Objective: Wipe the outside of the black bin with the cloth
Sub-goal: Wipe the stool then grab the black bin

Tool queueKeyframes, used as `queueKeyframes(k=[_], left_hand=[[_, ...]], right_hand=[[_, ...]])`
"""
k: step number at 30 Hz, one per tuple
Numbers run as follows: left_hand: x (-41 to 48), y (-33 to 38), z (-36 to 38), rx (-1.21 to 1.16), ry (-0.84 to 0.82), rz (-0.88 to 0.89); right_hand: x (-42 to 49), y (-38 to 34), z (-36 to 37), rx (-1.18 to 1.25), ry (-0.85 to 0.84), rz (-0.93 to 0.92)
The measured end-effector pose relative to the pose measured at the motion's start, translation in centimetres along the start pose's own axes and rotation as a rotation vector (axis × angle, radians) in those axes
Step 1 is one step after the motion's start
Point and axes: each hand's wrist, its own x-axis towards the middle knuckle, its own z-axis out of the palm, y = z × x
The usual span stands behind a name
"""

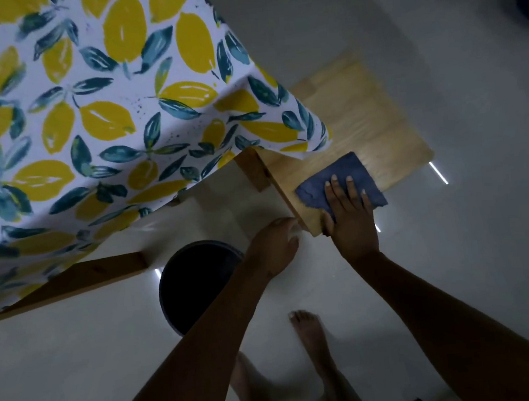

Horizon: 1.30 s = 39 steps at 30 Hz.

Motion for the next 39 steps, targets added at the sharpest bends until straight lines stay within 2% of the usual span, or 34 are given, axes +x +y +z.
queueKeyframes(k=[5, 9, 11, 15, 19, 25, 32, 36, 39], left_hand=[[-0.9, -0.9, 0.5, 0.020, -0.009, -0.014], [-2.7, -1.7, 0.6, -0.033, -0.006, -0.034], [-4.0, -2.7, 1.3, -0.042, -0.010, -0.075], [-7.8, -6.7, 3.9, -0.024, -0.055, -0.133], [-10.9, -12.7, 7.5, 0.020, -0.051, -0.163], [-13.4, -20.5, 13.2, 0.047, -0.001, -0.136], [-11.7, -26.6, 19.5, 0.171, -0.084, -0.124], [-11.8, -27.3, 21.0, 0.347, -0.128, -0.189], [-13.5, -27.1, 21.2, 0.383, -0.041, -0.214]], right_hand=[[-0.1, 2.1, 0.2, -0.029, 0.019, -0.172], [-2.2, 0.0, -2.0, 0.150, 0.095, -0.184], [-4.7, -2.5, -2.3, 0.274, 0.072, -0.186], [-11.0, -7.3, -0.3, 0.556, -0.132, -0.049], [-15.0, -11.7, 2.8, 0.756, -0.268, 0.269], [-17.9, -13.8, 10.6, 0.800, -0.316, 0.179], [-17.7, -14.1, 16.9, 0.831, -0.280, 0.185], [-18.5, -15.2, 15.6, 0.848, -0.187, 0.134], [-19.4, -15.9, 13.4, 0.827, -0.106, 0.095]])
